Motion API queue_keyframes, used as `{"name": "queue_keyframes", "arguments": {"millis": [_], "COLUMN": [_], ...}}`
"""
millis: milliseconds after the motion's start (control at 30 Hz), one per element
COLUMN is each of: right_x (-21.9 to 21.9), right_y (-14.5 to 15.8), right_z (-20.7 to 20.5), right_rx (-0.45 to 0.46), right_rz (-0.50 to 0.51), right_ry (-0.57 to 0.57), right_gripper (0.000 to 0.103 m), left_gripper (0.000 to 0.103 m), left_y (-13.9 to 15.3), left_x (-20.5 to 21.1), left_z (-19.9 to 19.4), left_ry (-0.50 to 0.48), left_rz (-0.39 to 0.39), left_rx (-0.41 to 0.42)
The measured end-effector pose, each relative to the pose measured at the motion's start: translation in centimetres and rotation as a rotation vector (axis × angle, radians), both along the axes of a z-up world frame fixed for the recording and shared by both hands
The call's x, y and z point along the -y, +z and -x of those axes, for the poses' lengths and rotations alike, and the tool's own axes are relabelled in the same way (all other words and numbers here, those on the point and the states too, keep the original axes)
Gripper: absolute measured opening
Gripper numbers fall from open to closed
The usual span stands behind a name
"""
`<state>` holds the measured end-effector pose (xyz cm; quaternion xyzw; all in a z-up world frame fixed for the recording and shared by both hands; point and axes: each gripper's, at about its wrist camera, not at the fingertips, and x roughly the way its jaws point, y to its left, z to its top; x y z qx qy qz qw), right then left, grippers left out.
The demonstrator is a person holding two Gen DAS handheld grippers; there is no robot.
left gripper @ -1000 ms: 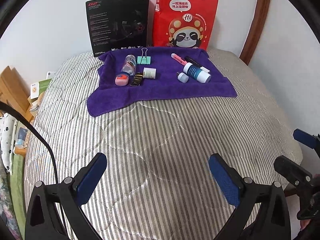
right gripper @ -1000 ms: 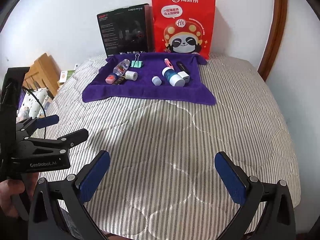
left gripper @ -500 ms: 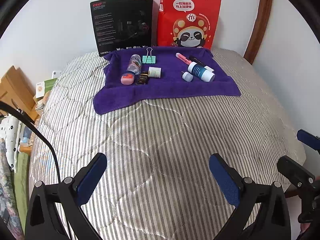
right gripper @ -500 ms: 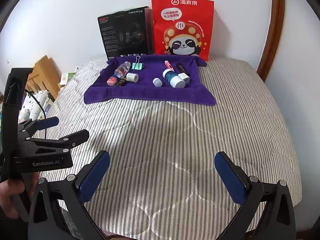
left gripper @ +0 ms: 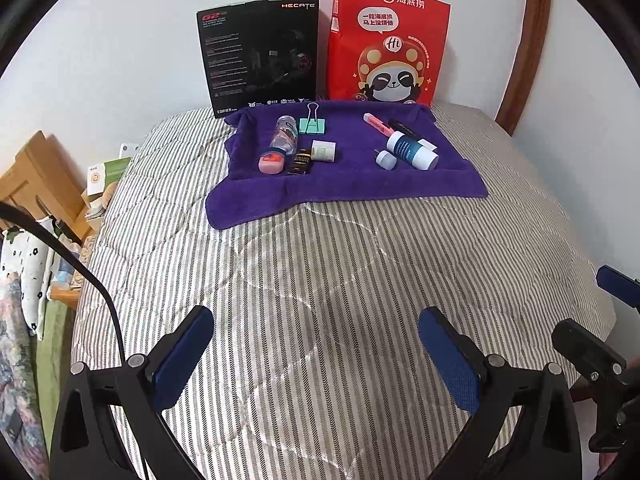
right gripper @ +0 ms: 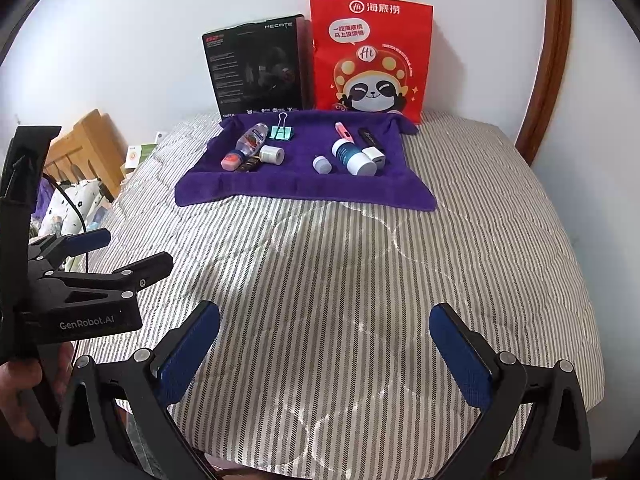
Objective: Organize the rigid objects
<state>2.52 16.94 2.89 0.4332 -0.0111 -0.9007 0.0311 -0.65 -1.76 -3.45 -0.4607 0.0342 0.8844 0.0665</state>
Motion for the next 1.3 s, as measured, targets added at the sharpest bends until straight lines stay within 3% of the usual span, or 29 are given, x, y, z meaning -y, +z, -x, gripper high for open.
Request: {"name": "queue_keyframes", "arguments": {"millis": [1300], "right_x": [-0.2], "right_y": [0.6], "right_z": [-0.9], "right_rx": [-0.017], "right_rz": [0.001], "right_ry": [-0.019], "right_gripper": [0.103], "left_gripper": [0.103], "left_y": [0.6], "left_x": [0.0], "left_z": [-1.1], "left_ry": [0.004], "left_rz": [-0.014], "left_rx": [0.005]}}
